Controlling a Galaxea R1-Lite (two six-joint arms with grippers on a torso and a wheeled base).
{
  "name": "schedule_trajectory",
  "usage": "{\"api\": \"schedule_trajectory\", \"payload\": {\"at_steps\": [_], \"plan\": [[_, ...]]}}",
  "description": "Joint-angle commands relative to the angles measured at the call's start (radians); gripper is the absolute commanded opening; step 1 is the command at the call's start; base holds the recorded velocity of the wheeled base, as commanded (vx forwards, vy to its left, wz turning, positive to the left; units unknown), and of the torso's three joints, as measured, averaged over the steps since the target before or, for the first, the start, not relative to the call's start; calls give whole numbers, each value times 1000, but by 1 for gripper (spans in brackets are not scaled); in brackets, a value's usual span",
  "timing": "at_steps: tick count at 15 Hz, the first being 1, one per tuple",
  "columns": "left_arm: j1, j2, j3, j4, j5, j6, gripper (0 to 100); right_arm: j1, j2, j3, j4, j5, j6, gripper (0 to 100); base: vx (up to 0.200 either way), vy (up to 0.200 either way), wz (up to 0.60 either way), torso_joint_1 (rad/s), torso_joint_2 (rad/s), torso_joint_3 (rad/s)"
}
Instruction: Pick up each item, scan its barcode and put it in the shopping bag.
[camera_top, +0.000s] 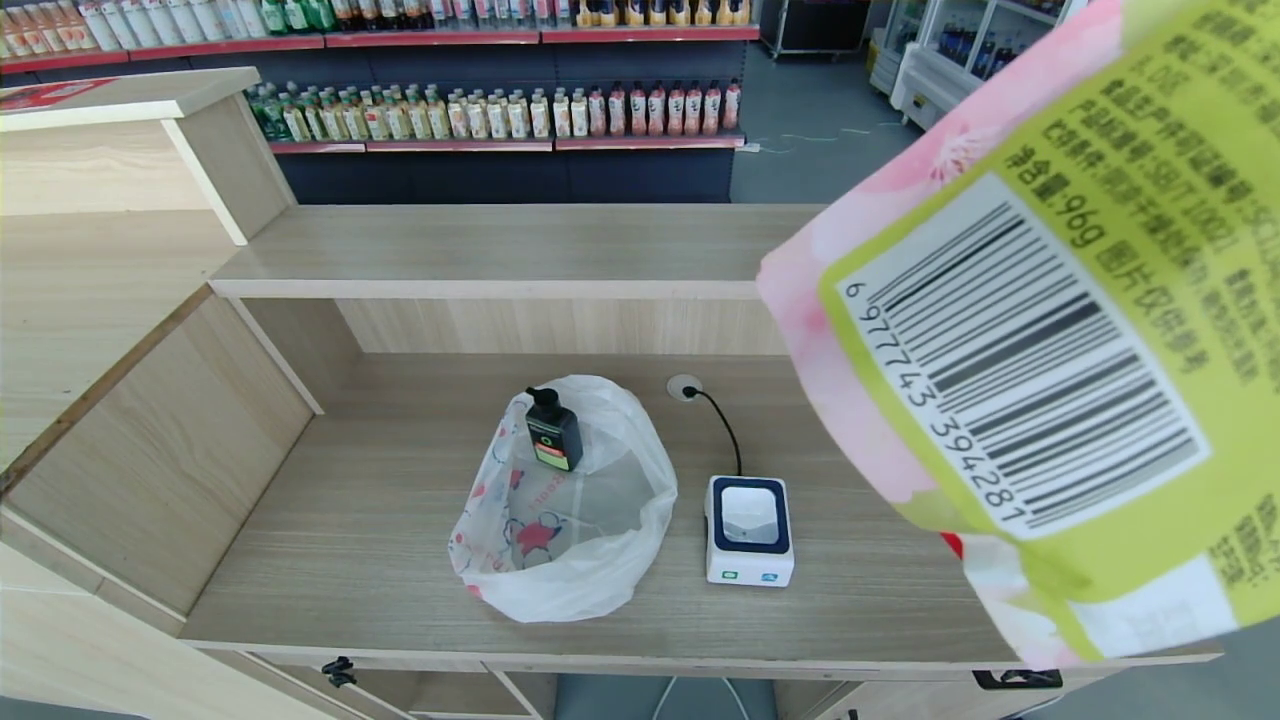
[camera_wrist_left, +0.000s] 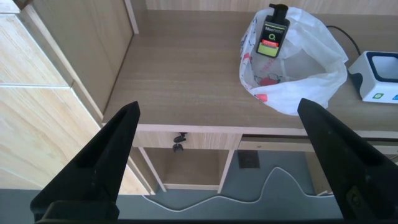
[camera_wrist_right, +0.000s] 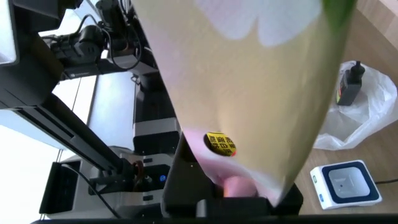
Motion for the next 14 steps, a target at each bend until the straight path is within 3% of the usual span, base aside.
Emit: {"api": "schedule_trajectory", "payload": {"at_steps": [1, 7, 11, 14], "plan": [[0, 0, 0, 0, 1, 0, 100, -1, 29, 0, -9, -1, -16, 0, 0, 0, 0, 0, 0, 0], [0, 0, 0, 0, 0, 0, 100, -15, 43, 11, -20, -1, -68, 0, 0, 0, 0, 0, 0, 0], [0, 0, 0, 0, 0, 0, 100, -133, 32, 107, -43, -128, -249, 0, 0, 0, 0, 0, 0, 0], [0, 0, 0, 0, 0, 0, 100, -177, 20, 213, -138, -147, -322, 0, 0, 0, 0, 0, 0, 0]]}}
